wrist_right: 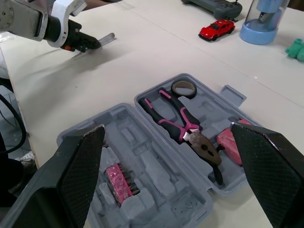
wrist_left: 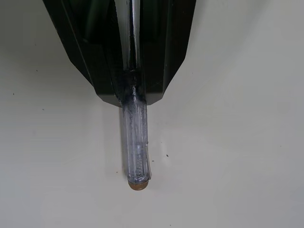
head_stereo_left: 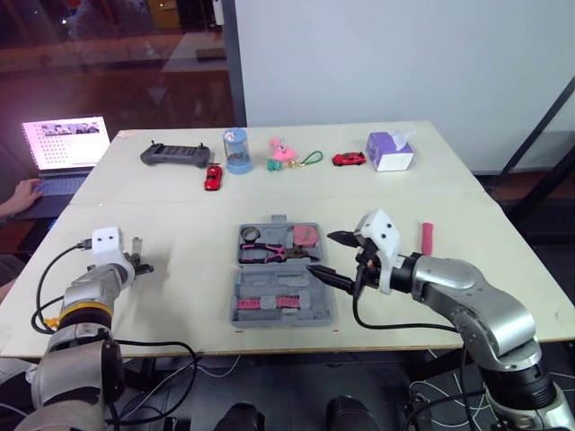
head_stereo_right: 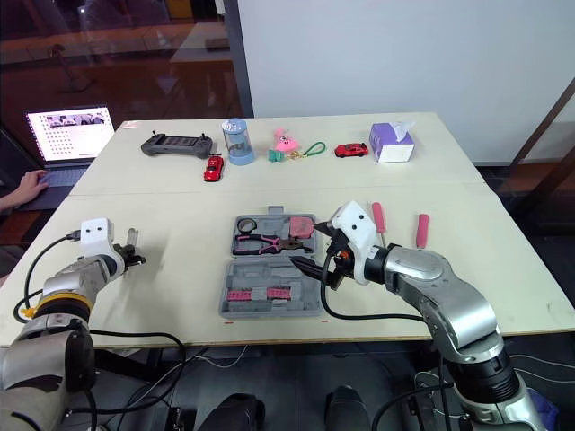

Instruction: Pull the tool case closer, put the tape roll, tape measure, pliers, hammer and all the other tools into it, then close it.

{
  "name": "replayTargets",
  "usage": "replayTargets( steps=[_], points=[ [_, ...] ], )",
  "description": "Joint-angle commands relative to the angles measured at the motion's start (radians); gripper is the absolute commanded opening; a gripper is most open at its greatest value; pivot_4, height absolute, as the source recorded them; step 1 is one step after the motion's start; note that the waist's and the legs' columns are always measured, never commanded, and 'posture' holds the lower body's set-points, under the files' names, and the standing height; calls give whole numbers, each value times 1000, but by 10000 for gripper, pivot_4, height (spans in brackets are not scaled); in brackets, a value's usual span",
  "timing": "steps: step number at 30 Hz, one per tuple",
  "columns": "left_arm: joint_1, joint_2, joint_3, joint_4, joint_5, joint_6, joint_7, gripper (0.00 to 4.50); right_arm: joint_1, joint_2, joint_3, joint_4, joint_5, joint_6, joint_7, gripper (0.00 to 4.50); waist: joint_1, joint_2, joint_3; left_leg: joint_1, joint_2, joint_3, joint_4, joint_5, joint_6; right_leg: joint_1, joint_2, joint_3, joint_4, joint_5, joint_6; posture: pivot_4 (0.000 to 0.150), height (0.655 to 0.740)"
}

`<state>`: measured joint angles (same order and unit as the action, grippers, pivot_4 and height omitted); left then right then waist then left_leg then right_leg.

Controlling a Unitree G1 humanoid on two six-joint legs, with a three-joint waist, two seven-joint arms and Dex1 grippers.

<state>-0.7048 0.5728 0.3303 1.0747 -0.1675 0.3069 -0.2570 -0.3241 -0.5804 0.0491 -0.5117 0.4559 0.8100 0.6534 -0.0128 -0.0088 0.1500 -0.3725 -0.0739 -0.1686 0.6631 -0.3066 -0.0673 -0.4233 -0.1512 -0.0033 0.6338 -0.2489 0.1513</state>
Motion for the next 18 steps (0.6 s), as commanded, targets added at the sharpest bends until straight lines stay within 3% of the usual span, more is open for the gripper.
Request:
replayTargets(
  steps=[1,7,10,14,18],
  points=[
    [-1,5,-18,25,14,-22,-16,457,-3,-16,-31,-27,13,-6,-3,45000,0,0,0,0,0,0,0,0,0,0,0,0,0,0,0,1500,7400],
    [40,4,-45,-113,9,-48,-100,457,7,-36,-44,-36,16,-6,3,45000,-1,0,0,0,0,0,0,0,0,0,0,0,0,0,0,1500,7400],
    [178,18,-78,-449,-13,63,-162,457,23,-57,-57,-46,29,-1,18,45000,-7,0,0,-1,0,0,0,0,0,-1,0,0,0,0,0,1500,7400],
    [476,17,-51,-1062,-124,406,-154,457,60,-86,-64,-44,35,-17,37,45000,-18,0,0,-2,1,0,-1,0,0,-2,0,1,-1,0,0,1500,7400],
    [675,-46,-73,-1378,-190,602,-113,457,78,-87,-57,-39,26,-29,36,45000,-10,1,0,-1,1,0,-1,0,1,-2,0,2,-1,0,0,1500,7400]
  ],
)
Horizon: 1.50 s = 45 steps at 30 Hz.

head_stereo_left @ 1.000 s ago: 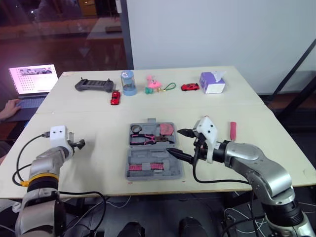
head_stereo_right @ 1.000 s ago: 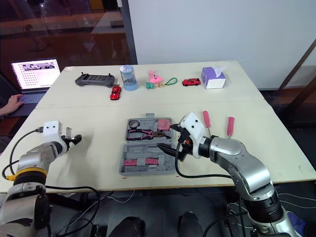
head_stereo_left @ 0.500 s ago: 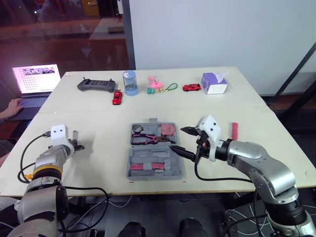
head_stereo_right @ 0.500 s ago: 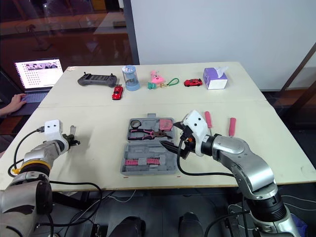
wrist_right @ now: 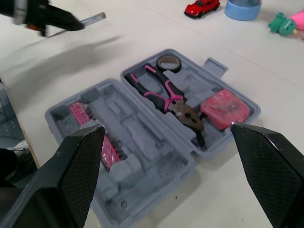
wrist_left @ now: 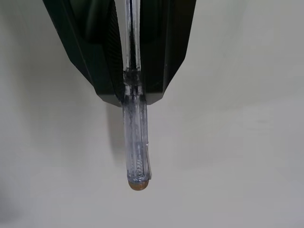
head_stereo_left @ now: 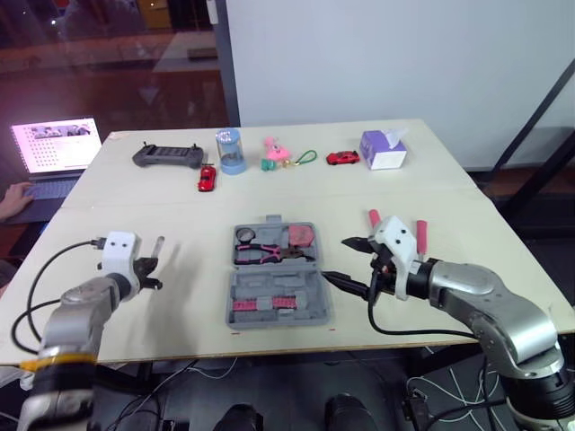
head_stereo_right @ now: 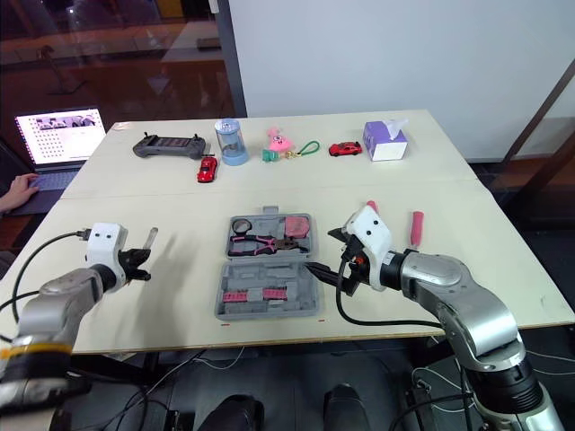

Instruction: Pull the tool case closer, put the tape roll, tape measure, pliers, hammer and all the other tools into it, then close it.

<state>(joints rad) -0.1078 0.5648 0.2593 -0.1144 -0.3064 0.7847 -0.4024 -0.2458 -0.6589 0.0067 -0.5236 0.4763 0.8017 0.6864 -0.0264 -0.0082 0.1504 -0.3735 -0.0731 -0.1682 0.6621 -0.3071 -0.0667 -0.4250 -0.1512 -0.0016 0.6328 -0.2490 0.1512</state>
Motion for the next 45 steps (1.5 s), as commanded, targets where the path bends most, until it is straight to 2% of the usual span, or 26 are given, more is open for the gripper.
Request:
replayTargets(
  steps=[1,7,13,23,25,26,27,31,32,33,37,40,43,45],
  points=[
    [100,-59,-4,-223,-60,151,47,457,2,-7,-15,-29,7,-21,3,45000,9,0,0,0,0,1,0,0,1,0,0,0,0,0,0,1500,7400],
    [130,-163,-31,-181,-21,122,126,457,9,-12,-12,-34,9,-17,4,45000,38,0,0,1,0,1,1,-2,5,1,0,0,0,0,-1,1500,7400],
    [125,-207,-43,-75,6,15,145,457,15,-31,-19,-37,9,-11,10,45000,39,1,0,1,0,1,1,-1,2,2,0,0,-1,0,-1,1500,7400],
    [129,-240,-46,-49,7,22,173,457,20,-43,-22,-39,31,3,12,45000,40,2,-1,2,0,1,1,-3,5,4,0,0,-1,0,-1,1500,7400],
    [132,-245,-36,-48,-2,28,175,9911,23,-44,-21,-39,32,3,11,45000,40,3,-2,2,0,1,1,-3,5,4,0,0,-1,0,-1,1500,7400],
    [135,-243,-36,-49,-5,29,169,12631,24,-44,-20,-38,33,3,11,45000,39,3,-2,3,0,1,1,-3,5,4,0,0,-1,0,-1,1500,7400],
    [137,-241,-33,-51,-7,30,168,17160,25,-45,-20,-38,33,2,11,45000,39,3,-2,3,0,1,1,-3,5,4,0,0,-1,0,-1,1500,7400],
    [140,-222,-20,-87,-23,52,153,36845,27,-46,-20,-37,34,0,14,45000,36,3,-2,3,0,1,1,-3,5,4,0,0,-1,0,-1,1500,7400],
    [141,-207,-17,-110,-32,66,142,41628,26,-47,-19,-36,35,-1,16,45000,34,3,-2,3,0,1,0,-3,5,4,1,0,-1,0,-1,1500,7400],
    [144,-187,-17,-136,-39,81,128,44506,25,-48,-18,-36,34,-2,18,45000,31,3,-2,3,0,1,0,-3,5,4,1,0,-1,0,-1,1500,7400],
    [133,-64,38,-273,-122,211,55,44506,14,-54,-15,-32,32,-4,27,45000,23,2,0,2,0,1,0,-4,7,3,1,0,-1,0,-1,1500,7400],
    [116,90,82,-325,-185,318,-37,44506,6,-52,-11,-31,31,-4,27,45000,20,0,1,1,0,0,0,-4,7,2,1,0,-1,0,-1,1500,7400],
    [104,388,58,-270,-222,277,-315,44506,-8,-41,-2,-43,27,1,11,45000,16,0,3,1,0,0,0,-4,7,1,1,-1,-1,0,-1,1500,7400],
    [92,538,-30,-153,-143,55,-510,44506,-24,-27,12,-54,30,13,-5,45000,16,2,5,0,1,0,0,-4,7,1,1,-1,-1,0,-1,1500,7400]
  ],
)
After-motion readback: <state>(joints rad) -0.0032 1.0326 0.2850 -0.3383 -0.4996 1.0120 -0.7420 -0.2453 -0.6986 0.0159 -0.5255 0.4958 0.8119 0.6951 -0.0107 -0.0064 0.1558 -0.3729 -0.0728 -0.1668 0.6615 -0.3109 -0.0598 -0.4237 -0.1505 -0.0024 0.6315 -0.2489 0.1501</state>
